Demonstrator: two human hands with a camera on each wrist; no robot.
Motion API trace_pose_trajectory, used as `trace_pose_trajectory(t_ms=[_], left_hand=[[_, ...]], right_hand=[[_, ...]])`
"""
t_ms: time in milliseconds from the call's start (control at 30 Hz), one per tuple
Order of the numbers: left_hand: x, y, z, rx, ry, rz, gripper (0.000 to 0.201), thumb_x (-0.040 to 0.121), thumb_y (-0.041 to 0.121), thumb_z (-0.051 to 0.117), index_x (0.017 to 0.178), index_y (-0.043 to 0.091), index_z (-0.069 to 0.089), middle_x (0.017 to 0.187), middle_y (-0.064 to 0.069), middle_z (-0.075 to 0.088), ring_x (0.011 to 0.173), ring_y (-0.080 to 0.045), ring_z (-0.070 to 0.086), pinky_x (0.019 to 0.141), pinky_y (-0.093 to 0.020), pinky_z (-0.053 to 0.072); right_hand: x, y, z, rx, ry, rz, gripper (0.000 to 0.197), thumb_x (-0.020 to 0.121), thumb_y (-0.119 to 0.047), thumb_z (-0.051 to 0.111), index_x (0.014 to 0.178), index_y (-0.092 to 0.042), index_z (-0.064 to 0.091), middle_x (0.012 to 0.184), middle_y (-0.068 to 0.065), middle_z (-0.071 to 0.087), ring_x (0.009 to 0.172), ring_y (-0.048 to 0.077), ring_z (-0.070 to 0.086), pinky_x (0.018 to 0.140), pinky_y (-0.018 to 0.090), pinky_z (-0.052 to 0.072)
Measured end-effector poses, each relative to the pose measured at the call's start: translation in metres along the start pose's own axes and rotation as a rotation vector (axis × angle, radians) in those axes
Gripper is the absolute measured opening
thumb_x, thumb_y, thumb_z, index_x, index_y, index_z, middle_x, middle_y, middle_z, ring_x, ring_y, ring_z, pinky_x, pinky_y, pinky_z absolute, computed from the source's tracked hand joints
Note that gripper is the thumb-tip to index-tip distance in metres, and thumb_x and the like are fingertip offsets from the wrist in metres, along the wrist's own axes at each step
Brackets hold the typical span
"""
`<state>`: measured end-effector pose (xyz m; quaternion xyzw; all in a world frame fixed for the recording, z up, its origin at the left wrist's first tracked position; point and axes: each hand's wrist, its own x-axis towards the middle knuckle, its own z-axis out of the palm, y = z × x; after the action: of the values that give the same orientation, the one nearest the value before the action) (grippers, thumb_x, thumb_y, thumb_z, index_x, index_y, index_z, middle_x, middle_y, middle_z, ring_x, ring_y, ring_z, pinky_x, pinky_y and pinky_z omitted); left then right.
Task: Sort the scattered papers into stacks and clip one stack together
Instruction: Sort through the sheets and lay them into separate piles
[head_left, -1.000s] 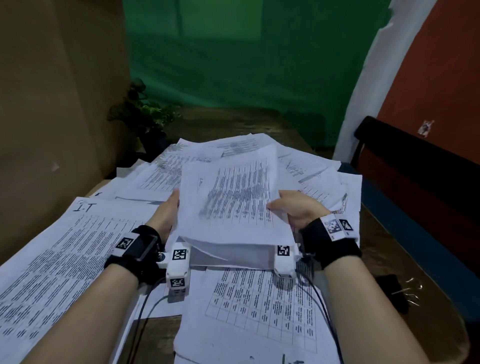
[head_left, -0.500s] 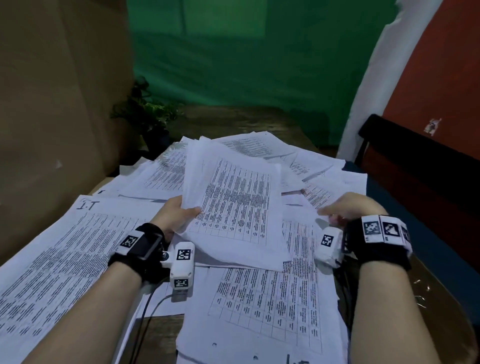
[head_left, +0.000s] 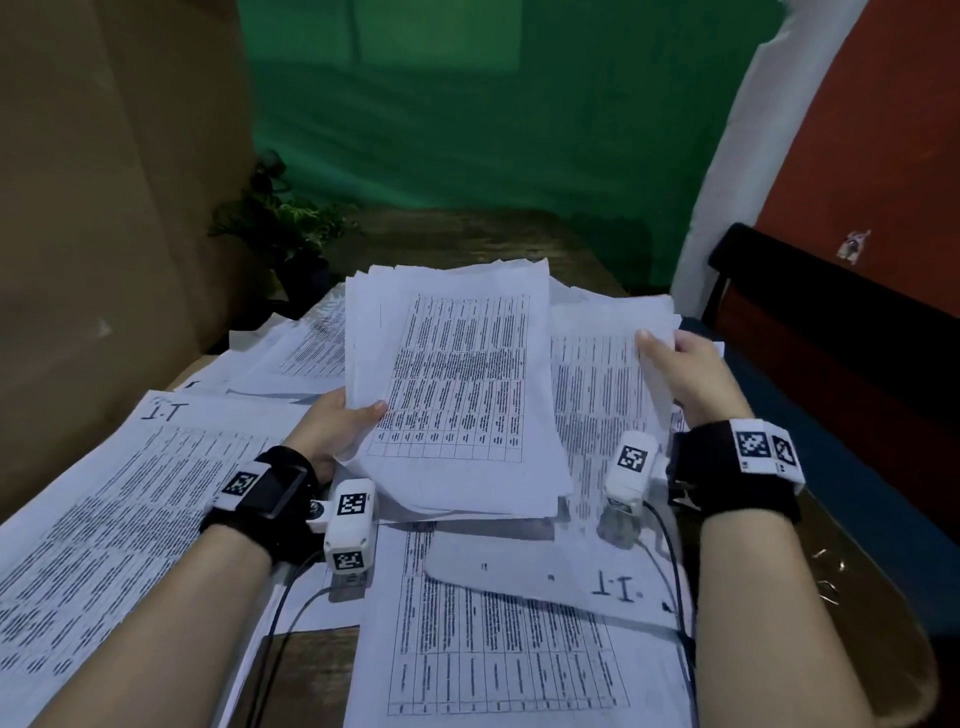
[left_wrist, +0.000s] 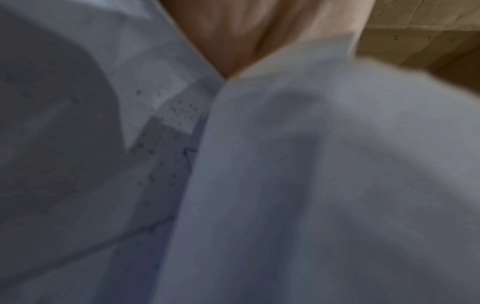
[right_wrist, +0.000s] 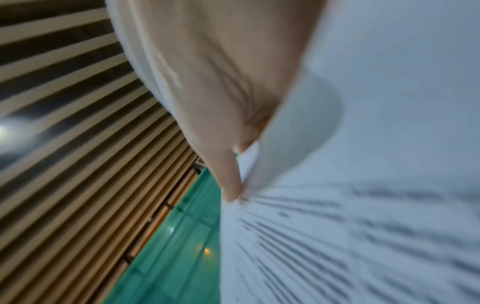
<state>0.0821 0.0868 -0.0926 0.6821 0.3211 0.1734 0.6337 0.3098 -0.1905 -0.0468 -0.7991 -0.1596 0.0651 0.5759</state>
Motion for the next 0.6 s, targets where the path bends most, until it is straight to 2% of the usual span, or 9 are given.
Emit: trace_pose_trajectory(t_ms=[67,133,200,267,367,433,467,533,600], left_hand=[[-0.002,0.001,-0.001,0.029,-0.002,-0.004,0.018,0.094,0.01,0.058,0.111,0.006,0.061,0.096,-0.007,0.069,0.087,-0.023,0.067,0.074,-0.031,0.057],[-0.005,0.001,-0.001,0.035,-0.005,-0.002,0.024,0.093,0.013,0.06,0.115,0.004,0.061,0.103,-0.01,0.07,0.098,-0.03,0.065,0.089,-0.045,0.052],[-0.007,0.004,0.0,0.027,0.014,0.006,0.021,0.095,0.011,0.057,0.115,0.005,0.06,0.099,-0.007,0.069,0.09,-0.023,0.065,0.08,-0.037,0.052],[-0.007,0.005,0.002,0.006,0.033,0.012,0.023,0.095,0.01,0.056,0.117,0.005,0.059,0.102,-0.009,0.068,0.087,-0.019,0.064,0.073,-0.031,0.051],[-0.008,0.006,0.0,0.014,0.092,0.031,0.026,0.095,0.015,0.057,0.119,0.005,0.058,0.106,-0.008,0.066,0.084,-0.016,0.063,0.066,-0.027,0.048],[-0.006,0.006,0.0,-0.015,0.117,0.03,0.03,0.095,0.016,0.058,0.122,0.003,0.057,0.109,-0.008,0.066,0.085,-0.015,0.063,0.064,-0.025,0.047],[-0.006,0.005,0.0,-0.002,0.12,0.034,0.03,0.095,0.015,0.057,0.123,0.003,0.057,0.109,-0.007,0.066,0.085,-0.013,0.063,0.063,-0.023,0.046],[-0.006,0.003,0.001,0.026,0.102,0.031,0.028,0.096,0.014,0.056,0.123,0.004,0.056,0.108,-0.006,0.066,0.084,-0.009,0.061,0.062,-0.019,0.044],[-0.006,0.002,0.003,0.029,0.098,0.032,0.026,0.097,0.012,0.054,0.122,0.006,0.057,0.11,-0.005,0.065,0.083,-0.006,0.06,0.061,-0.016,0.044]], right_hand=[[-0.004,-0.002,0.008,-0.273,-0.179,0.107,0.057,0.088,-0.062,0.054,0.121,-0.016,0.058,0.121,-0.001,0.059,0.107,0.026,0.058,0.1,0.043,0.046],[-0.01,0.0,0.013,-0.604,-0.522,0.199,0.047,0.086,-0.055,0.063,0.114,-0.017,0.059,0.119,-0.003,0.06,0.106,0.024,0.059,0.097,0.037,0.046],[-0.012,0.001,0.012,-0.603,-0.724,0.209,0.027,0.081,-0.032,0.077,0.101,-0.018,0.067,0.112,0.003,0.072,0.101,0.026,0.067,0.095,0.04,0.05],[-0.01,0.002,0.009,-0.464,-0.634,0.154,0.016,0.082,-0.021,0.077,0.095,-0.018,0.069,0.094,0.004,0.075,0.093,0.026,0.07,0.083,0.038,0.055],[0.0,0.013,0.007,0.003,-0.109,0.059,0.024,0.087,-0.022,0.071,0.109,-0.012,0.068,0.091,0.0,0.071,0.092,0.021,0.067,0.066,0.027,0.049],[0.007,0.022,0.006,0.196,-0.14,0.097,0.06,0.068,-0.042,0.086,0.12,-0.02,0.065,0.108,-0.003,0.073,0.102,0.019,0.067,0.085,0.036,0.053],[0.01,0.028,0.008,0.103,-0.212,0.157,0.075,0.053,-0.049,0.091,0.118,-0.023,0.066,0.109,-0.001,0.074,0.102,0.022,0.069,0.089,0.041,0.053],[0.012,0.033,0.012,-0.182,-0.393,0.223,0.064,0.049,-0.042,0.094,0.103,-0.018,0.07,0.097,0.008,0.076,0.09,0.031,0.072,0.084,0.046,0.057],[0.008,0.027,0.016,-0.303,-0.305,0.205,0.031,0.073,-0.023,0.084,0.096,-0.009,0.069,0.092,0.014,0.075,0.084,0.034,0.071,0.078,0.044,0.058]])
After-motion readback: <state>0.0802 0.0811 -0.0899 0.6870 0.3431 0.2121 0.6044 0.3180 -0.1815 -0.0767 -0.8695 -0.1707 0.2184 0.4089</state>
